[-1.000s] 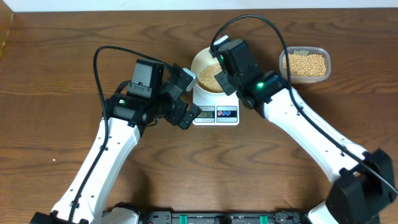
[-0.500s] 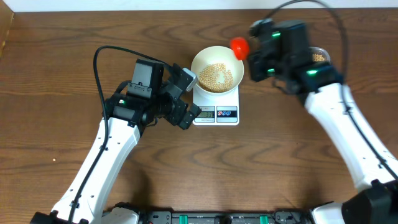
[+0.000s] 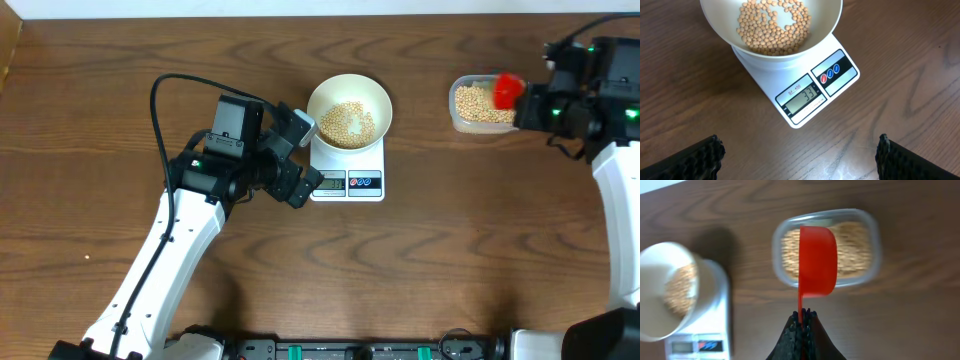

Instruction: Scoop item into bowl and weigh 50g on scale

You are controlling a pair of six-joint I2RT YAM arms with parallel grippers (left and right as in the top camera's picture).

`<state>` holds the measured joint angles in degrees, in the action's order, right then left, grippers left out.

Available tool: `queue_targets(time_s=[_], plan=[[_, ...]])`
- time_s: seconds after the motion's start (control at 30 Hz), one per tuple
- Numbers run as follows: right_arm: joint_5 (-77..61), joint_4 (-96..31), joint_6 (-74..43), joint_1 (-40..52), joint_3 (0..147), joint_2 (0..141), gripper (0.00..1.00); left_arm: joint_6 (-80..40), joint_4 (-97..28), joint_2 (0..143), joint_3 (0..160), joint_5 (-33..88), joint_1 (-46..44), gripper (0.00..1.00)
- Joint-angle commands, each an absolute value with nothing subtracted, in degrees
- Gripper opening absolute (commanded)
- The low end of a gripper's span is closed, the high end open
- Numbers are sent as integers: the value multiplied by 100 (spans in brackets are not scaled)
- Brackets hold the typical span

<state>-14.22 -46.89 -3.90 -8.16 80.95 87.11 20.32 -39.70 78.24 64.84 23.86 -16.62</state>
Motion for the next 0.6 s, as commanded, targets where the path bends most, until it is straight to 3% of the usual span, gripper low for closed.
queue_targets(time_s=[0.0,0.2,0.57], plan=[[-528,-4698,-355,-858,8075,8925,1,2001,-3988,7824,6495,2397,-1658,99],[-56,-4600,-263,-860,8075,9389,1,2001,-3986,7824,6495,2397,-1658,99],[-427,-4222,-207,-768,8075,10254,1,2001,-3986,7824,6495,2394,-1658,99]])
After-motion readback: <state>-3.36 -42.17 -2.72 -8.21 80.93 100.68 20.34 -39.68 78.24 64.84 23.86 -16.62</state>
